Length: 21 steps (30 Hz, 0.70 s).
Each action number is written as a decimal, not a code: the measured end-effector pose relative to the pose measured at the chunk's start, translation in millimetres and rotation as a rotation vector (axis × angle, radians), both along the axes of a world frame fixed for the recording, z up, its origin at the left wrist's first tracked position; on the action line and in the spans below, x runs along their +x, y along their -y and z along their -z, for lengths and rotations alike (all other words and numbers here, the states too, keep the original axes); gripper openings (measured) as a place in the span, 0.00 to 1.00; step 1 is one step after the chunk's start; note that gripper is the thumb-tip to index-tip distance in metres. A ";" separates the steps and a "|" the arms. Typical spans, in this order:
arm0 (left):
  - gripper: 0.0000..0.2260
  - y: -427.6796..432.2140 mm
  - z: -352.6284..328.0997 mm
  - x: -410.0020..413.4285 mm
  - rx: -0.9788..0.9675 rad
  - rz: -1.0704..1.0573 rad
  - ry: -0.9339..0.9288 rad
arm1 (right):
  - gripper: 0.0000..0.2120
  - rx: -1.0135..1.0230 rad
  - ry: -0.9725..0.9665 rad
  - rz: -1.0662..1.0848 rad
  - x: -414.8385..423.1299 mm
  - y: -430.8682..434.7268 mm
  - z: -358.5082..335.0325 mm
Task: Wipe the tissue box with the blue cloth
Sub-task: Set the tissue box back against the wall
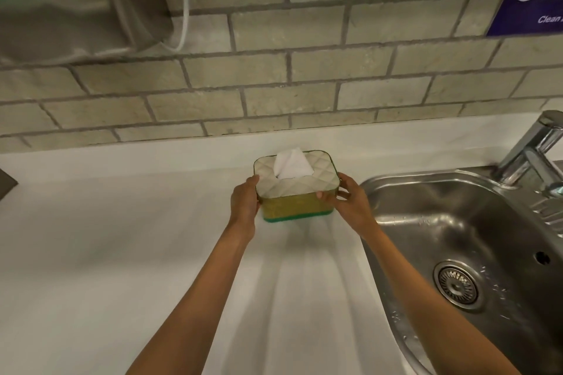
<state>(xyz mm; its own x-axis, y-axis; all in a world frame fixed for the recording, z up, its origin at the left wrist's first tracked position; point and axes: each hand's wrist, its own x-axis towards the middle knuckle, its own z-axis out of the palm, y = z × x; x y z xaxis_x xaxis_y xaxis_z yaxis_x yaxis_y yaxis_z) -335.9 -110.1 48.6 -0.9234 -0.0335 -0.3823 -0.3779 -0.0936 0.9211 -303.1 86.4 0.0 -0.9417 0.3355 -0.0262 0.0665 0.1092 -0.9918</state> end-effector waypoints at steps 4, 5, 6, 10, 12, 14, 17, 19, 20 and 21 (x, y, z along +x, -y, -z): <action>0.11 -6.6 -2.4 -15.7 -0.033 0.012 -0.046 | 0.29 0.028 0.000 0.009 -19.9 0.3 0.6; 0.11 -8.1 -2.7 -20.0 -0.037 0.009 -0.050 | 0.29 0.040 0.008 0.016 -25.1 0.9 0.4; 0.11 -10.0 -3.7 -23.3 -0.035 0.006 -0.050 | 0.29 0.057 0.017 0.022 -29.8 1.7 0.1; 0.09 -14.1 -2.3 -36.1 -0.018 -0.014 -0.052 | 0.30 0.092 0.039 0.050 -45.0 2.9 -0.1; 0.06 -14.6 -0.4 -41.2 -0.001 -0.027 -0.056 | 0.31 0.095 0.041 0.055 -49.5 2.4 0.2; 0.06 -15.5 1.5 -46.0 0.010 -0.028 -0.055 | 0.31 0.090 0.044 0.062 -53.4 2.9 0.0; 0.08 -17.7 2.6 -51.7 0.010 -0.022 -0.051 | 0.31 0.071 0.048 0.072 -56.2 3.6 -0.5; 0.09 -18.9 3.5 -53.7 0.005 -0.023 -0.050 | 0.31 0.070 0.052 0.073 -57.0 3.3 -1.1; 0.10 -19.0 2.4 -52.3 0.002 -0.025 -0.050 | 0.31 0.070 0.056 0.072 -56.3 3.6 -2.2; 0.09 -19.2 4.9 -53.3 0.008 -0.027 -0.054 | 0.31 0.069 0.059 0.071 -56.3 3.6 -1.2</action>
